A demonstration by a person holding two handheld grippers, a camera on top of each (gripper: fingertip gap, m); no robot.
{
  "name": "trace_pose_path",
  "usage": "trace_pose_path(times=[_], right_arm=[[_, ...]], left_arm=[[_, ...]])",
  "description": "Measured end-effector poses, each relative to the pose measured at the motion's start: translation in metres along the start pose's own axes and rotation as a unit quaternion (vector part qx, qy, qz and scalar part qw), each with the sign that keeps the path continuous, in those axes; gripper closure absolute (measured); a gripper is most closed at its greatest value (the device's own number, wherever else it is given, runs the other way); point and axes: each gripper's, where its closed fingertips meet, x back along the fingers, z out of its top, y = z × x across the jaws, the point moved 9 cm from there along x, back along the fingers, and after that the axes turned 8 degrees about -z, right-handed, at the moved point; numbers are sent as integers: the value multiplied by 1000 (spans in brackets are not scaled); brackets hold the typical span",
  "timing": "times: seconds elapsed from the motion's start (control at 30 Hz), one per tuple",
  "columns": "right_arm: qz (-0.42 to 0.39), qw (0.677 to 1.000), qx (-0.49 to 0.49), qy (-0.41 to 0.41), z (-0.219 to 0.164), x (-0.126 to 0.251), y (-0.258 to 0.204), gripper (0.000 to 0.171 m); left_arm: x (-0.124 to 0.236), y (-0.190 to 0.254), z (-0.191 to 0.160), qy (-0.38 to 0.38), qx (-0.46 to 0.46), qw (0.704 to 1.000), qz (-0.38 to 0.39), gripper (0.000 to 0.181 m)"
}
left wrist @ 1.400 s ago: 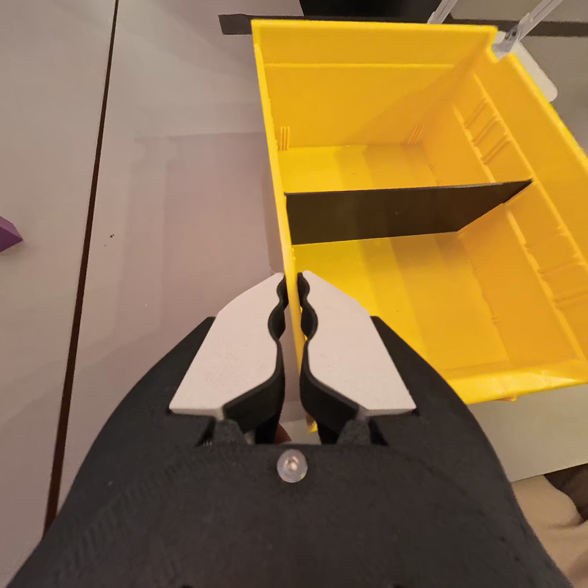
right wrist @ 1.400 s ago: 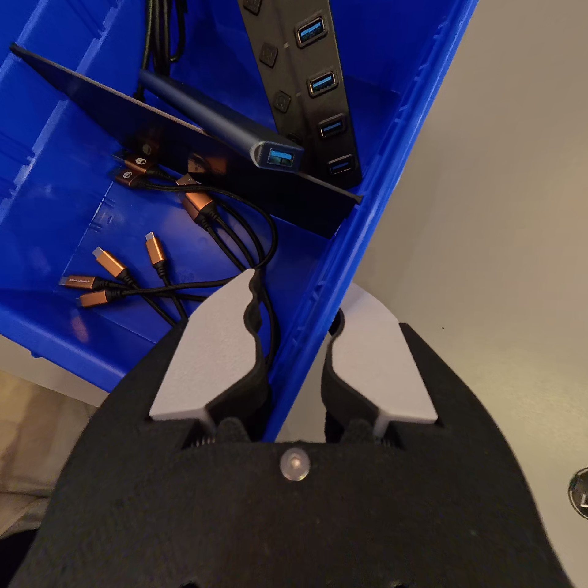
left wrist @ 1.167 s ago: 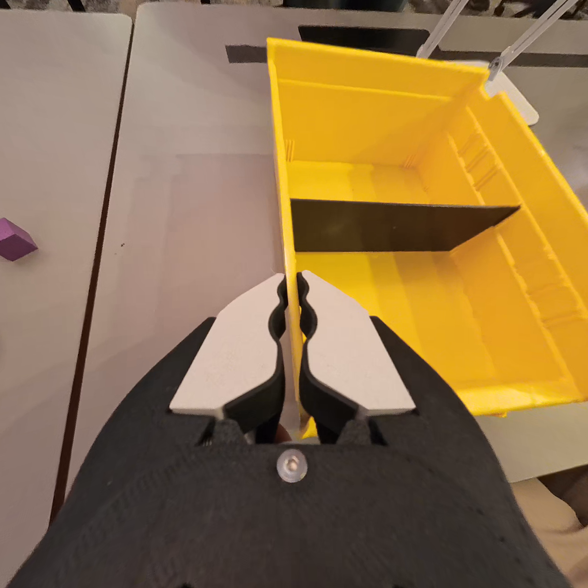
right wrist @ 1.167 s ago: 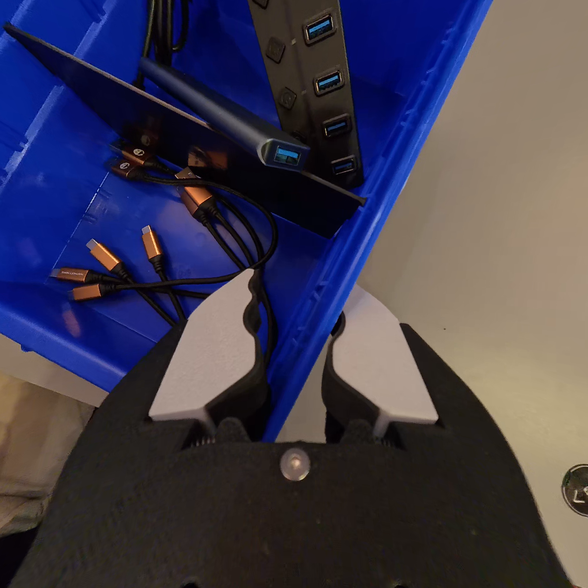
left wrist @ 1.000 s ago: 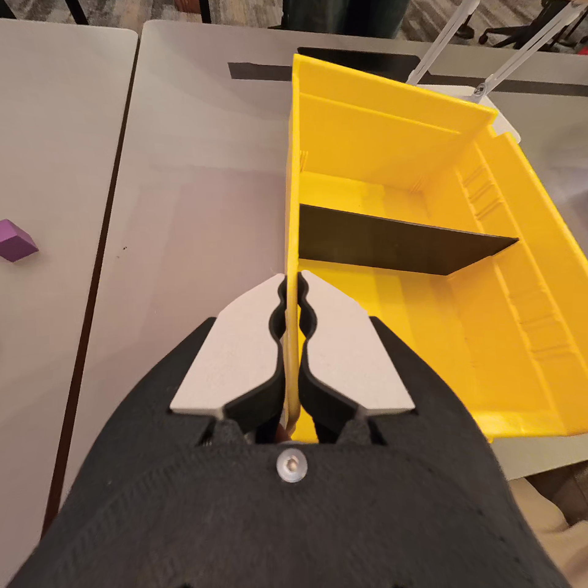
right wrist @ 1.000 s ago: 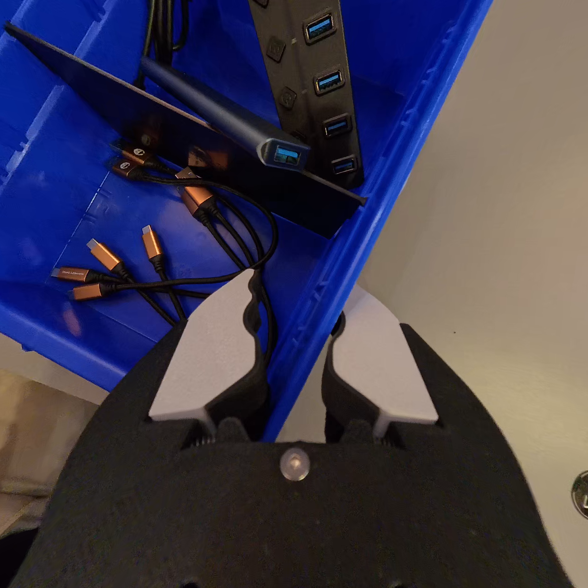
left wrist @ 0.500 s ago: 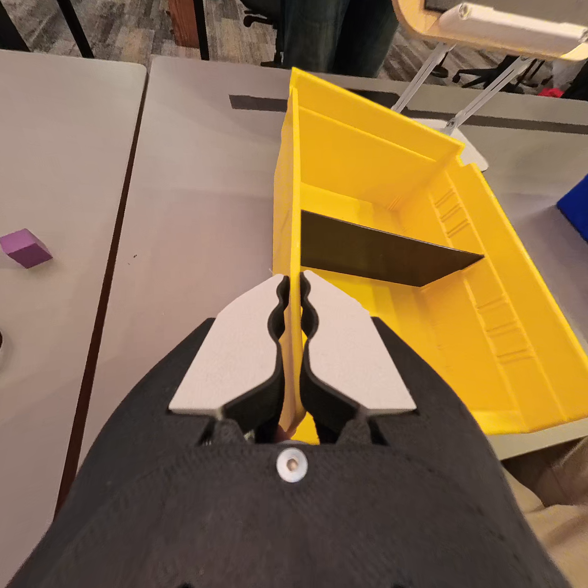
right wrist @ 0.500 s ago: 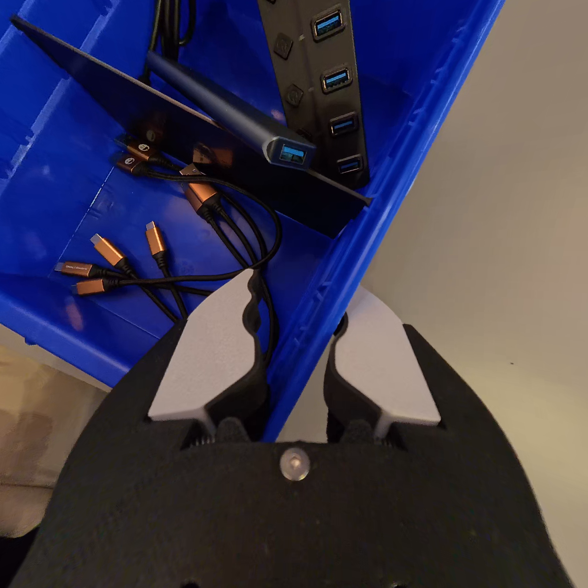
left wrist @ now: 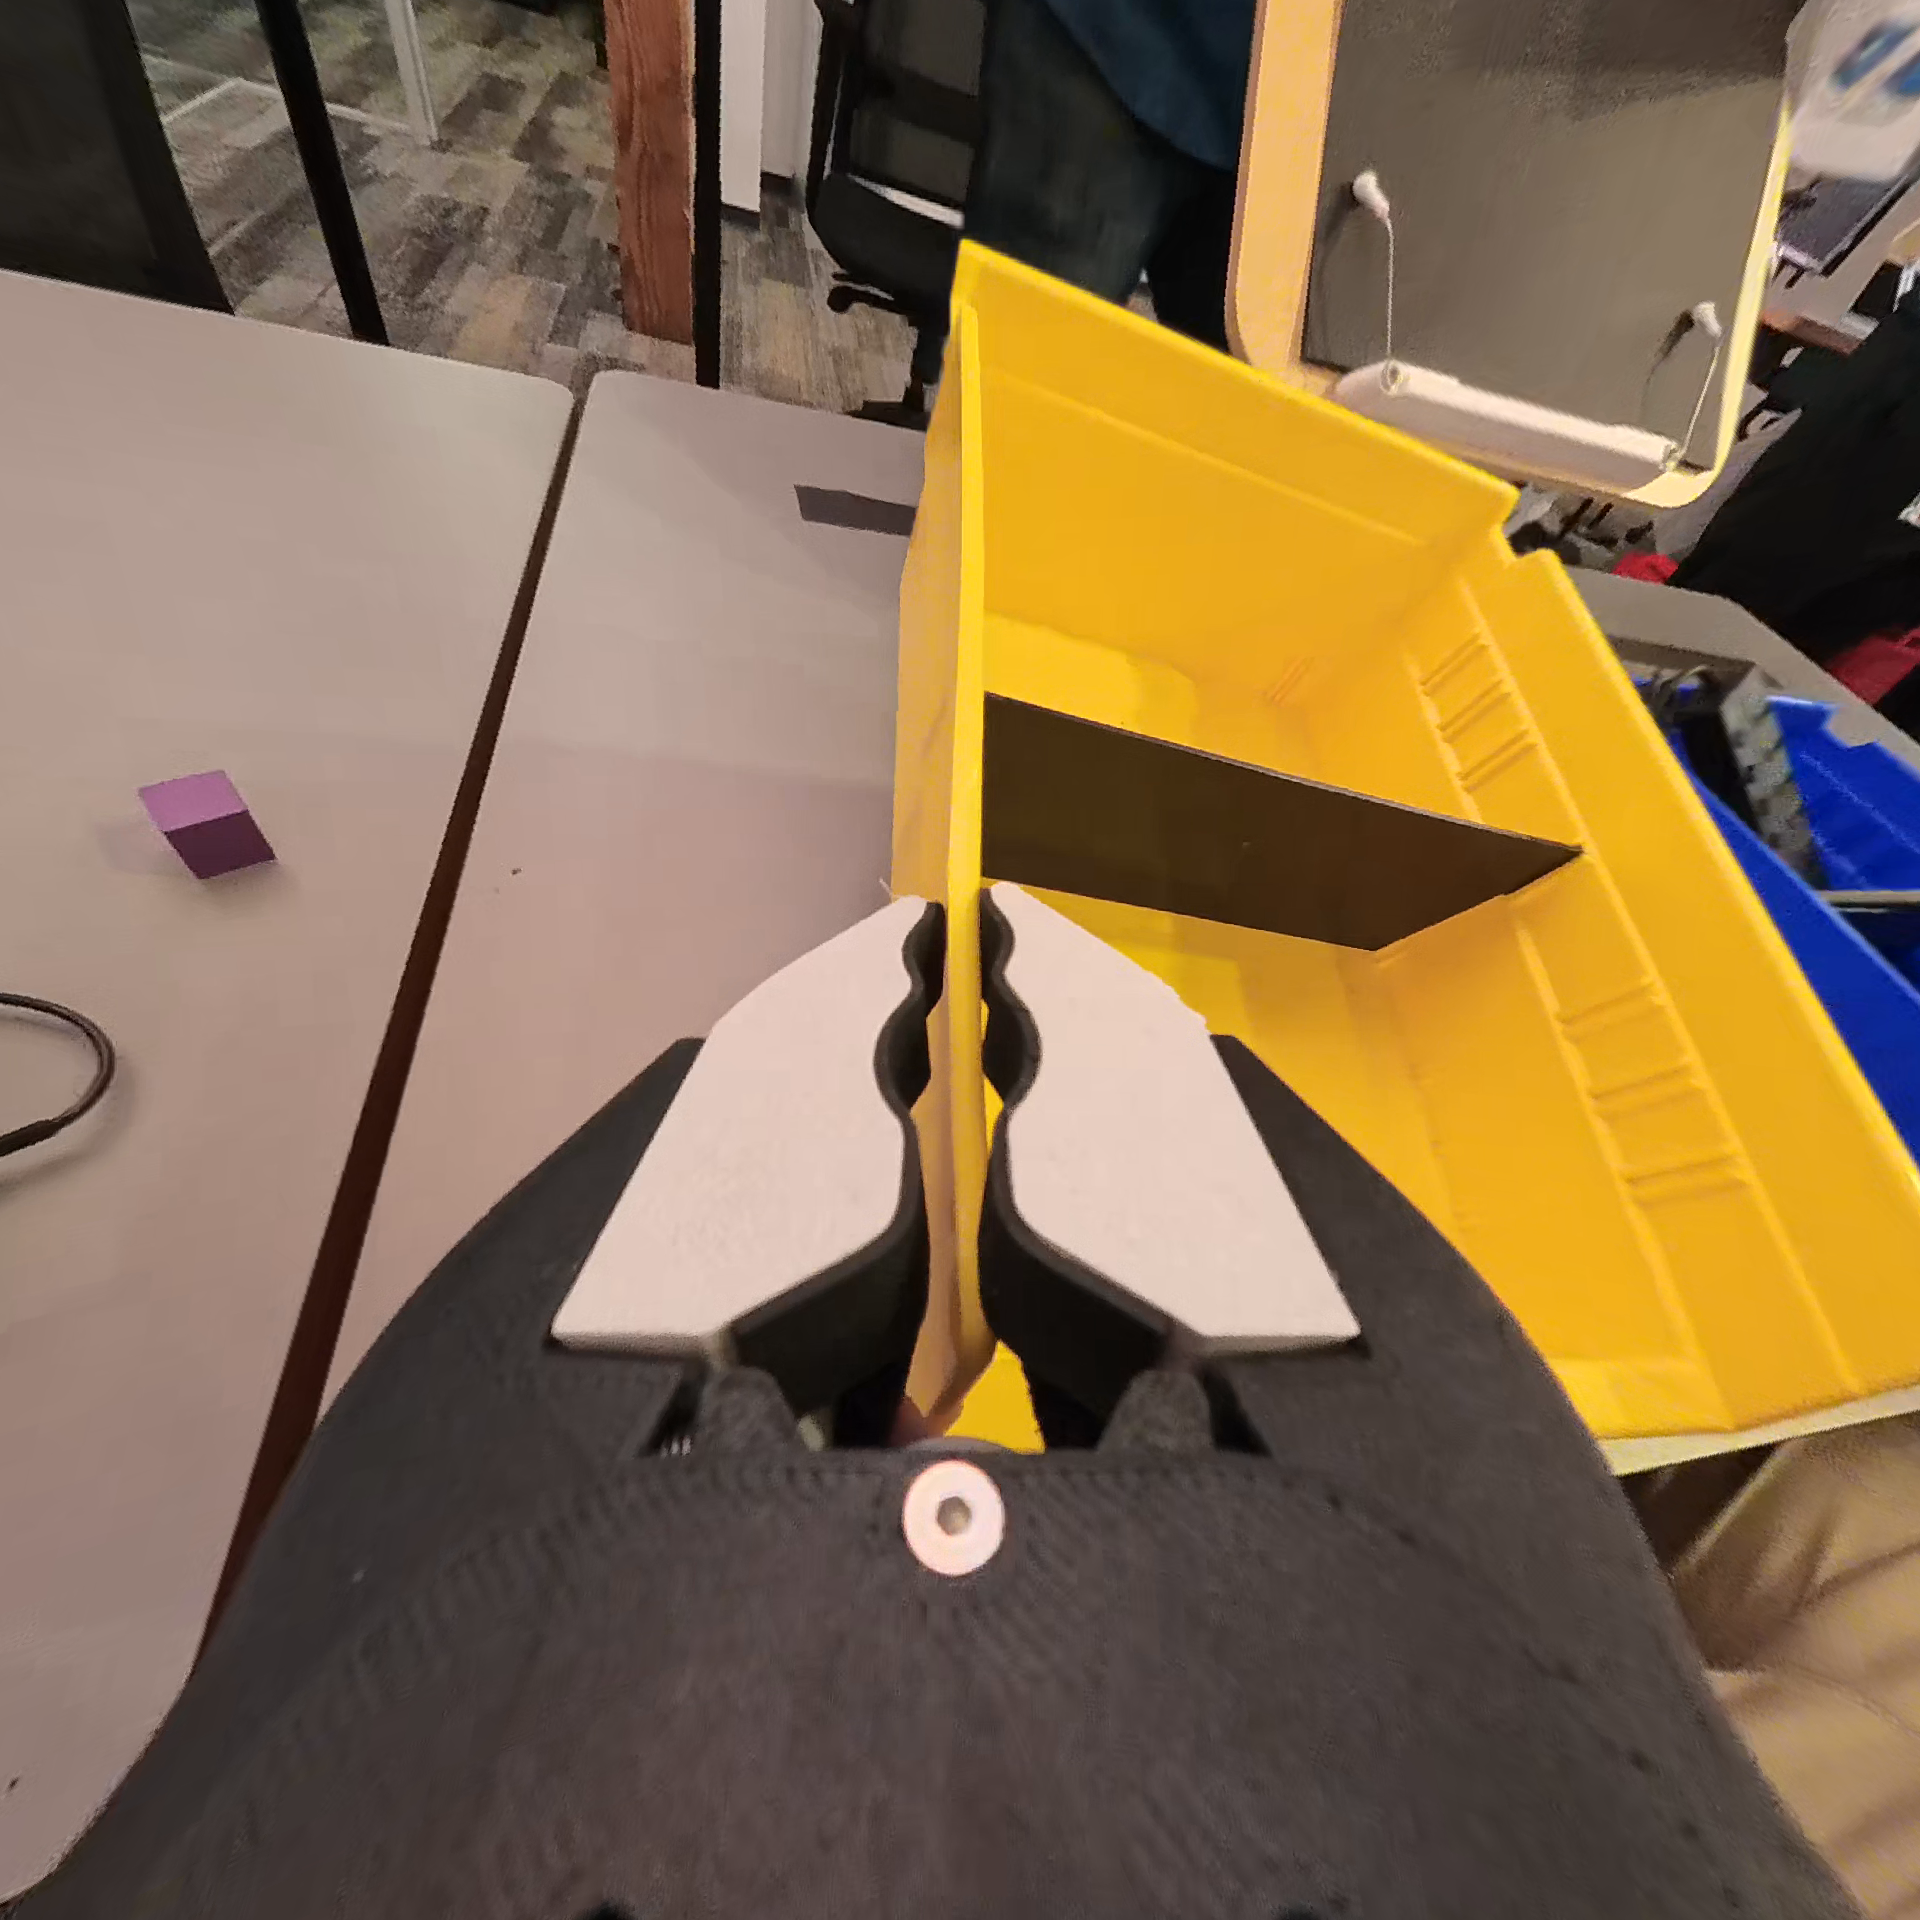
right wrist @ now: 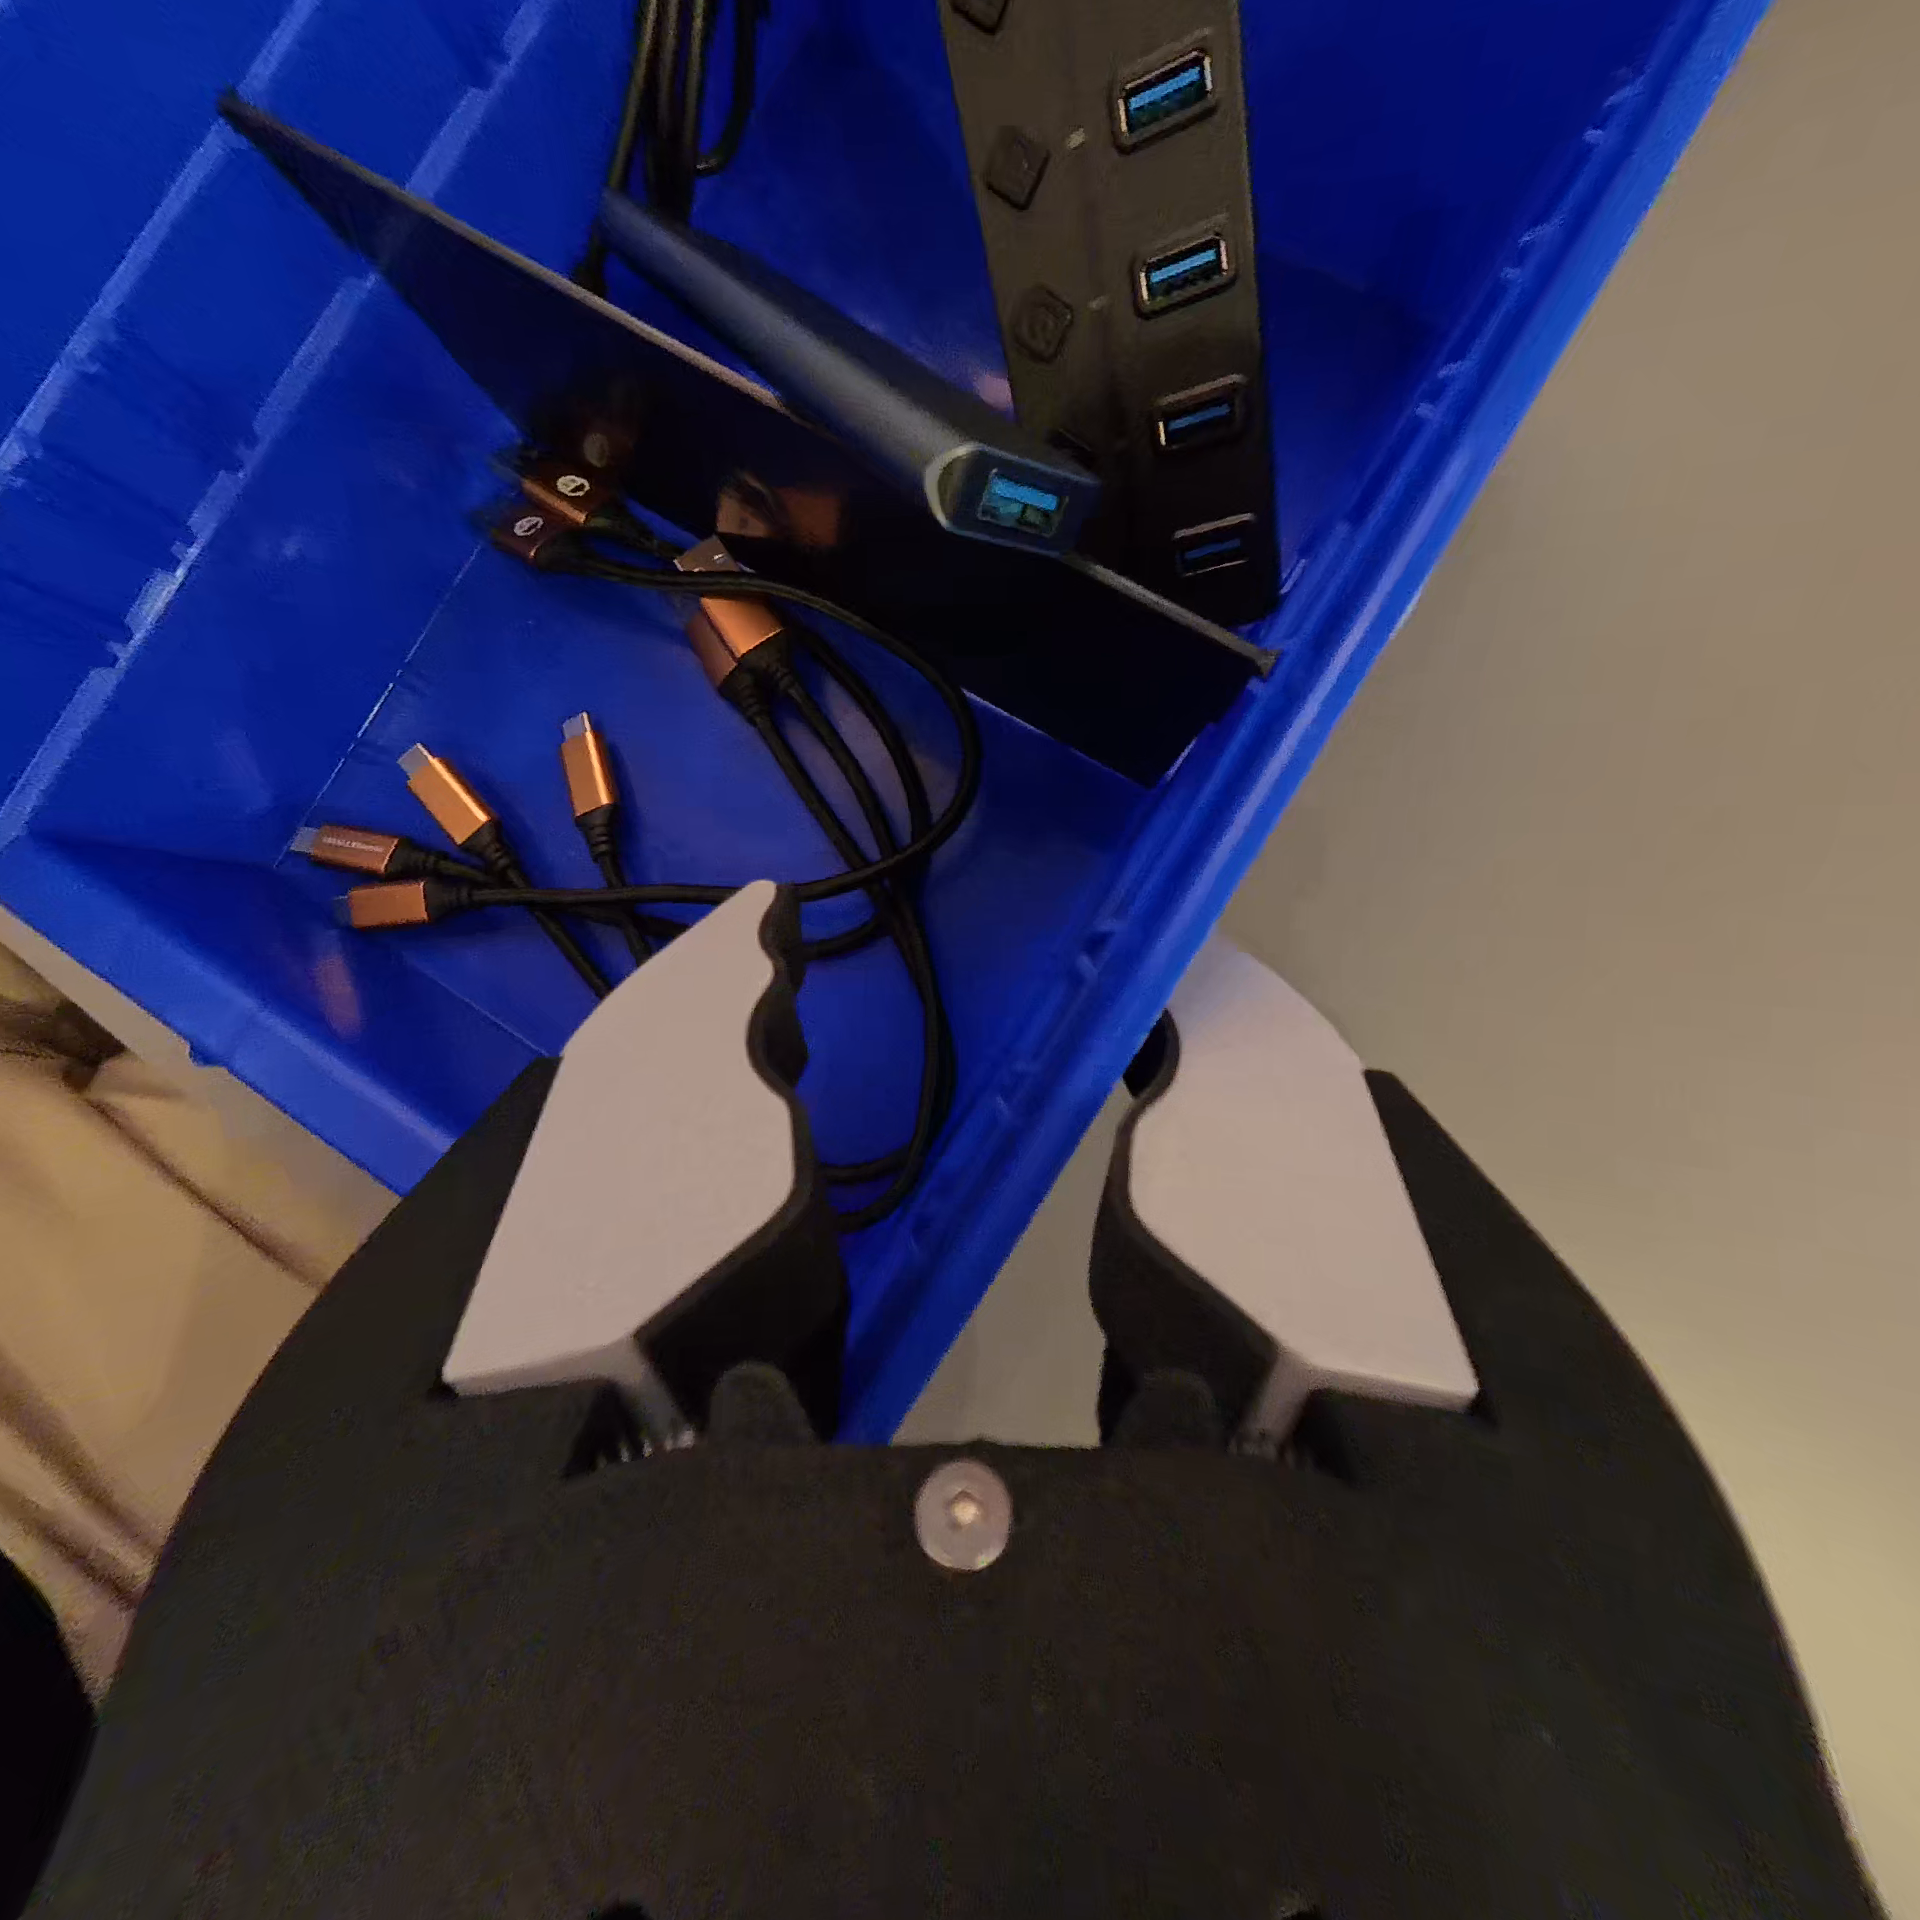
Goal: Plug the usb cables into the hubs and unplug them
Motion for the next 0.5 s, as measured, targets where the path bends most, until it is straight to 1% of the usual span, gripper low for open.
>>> trace_pose_path(times=[0.2,0.3,0.5], right_arm=[[48,999,18,15,39,-31,-51,96],[78,996,34,22,57,-47,-80,89],[104,992,68,31,87,-73,-136,75]], left_arm=[[19,-3,10,37,11,999,8,177],[33,-8,16,72,24,997,10,177],[60,-16,26,121,38,992,18,177]])
